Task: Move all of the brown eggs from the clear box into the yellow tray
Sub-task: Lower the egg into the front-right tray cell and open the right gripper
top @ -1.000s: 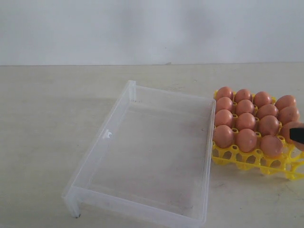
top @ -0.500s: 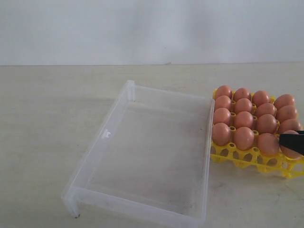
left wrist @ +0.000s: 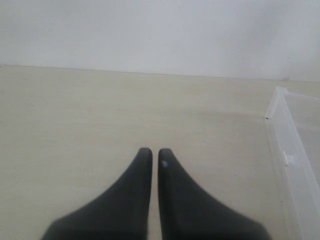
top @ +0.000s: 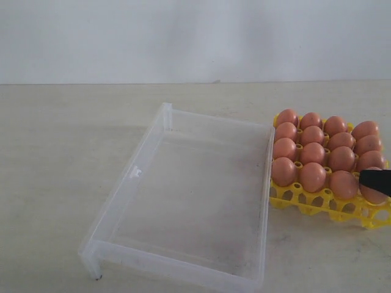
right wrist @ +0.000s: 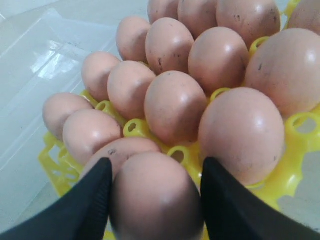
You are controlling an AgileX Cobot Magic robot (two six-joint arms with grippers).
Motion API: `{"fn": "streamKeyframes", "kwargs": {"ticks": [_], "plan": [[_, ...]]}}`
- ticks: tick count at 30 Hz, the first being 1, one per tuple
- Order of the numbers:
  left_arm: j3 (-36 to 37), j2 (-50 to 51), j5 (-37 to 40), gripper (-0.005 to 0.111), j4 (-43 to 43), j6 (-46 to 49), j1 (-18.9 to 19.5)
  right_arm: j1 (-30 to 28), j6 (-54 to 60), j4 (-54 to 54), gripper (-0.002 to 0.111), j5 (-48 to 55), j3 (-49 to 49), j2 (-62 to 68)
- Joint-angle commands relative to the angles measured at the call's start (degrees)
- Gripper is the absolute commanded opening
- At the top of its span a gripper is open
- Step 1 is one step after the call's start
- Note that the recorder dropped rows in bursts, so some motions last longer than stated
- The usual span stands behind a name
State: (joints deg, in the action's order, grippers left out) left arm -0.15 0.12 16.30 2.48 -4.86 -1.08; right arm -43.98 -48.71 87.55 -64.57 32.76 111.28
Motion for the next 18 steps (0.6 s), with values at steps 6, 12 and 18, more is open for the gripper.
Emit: {"fn": "streamKeyframes", "kwargs": {"ticks": [6,12,18], "plan": [[0.15,-0.12,-0.43,0.004,-0.16,0.13,-0.14,-0.05,-2.82,0.09,0.025,-1.56,-0.13,0.13],[0.15,-0.12,-0.43,0.004,-0.16,0.13,-0.14,-0.05,-1.57,-0.85,0.063,-1.45,-0.13,0.13],[0.15,-0.12,-0.43,0.004,-0.16,0.13,-0.14,-0.05,-1.46,-2.02,0.063,-1.89,-0.13,0.13]]}}
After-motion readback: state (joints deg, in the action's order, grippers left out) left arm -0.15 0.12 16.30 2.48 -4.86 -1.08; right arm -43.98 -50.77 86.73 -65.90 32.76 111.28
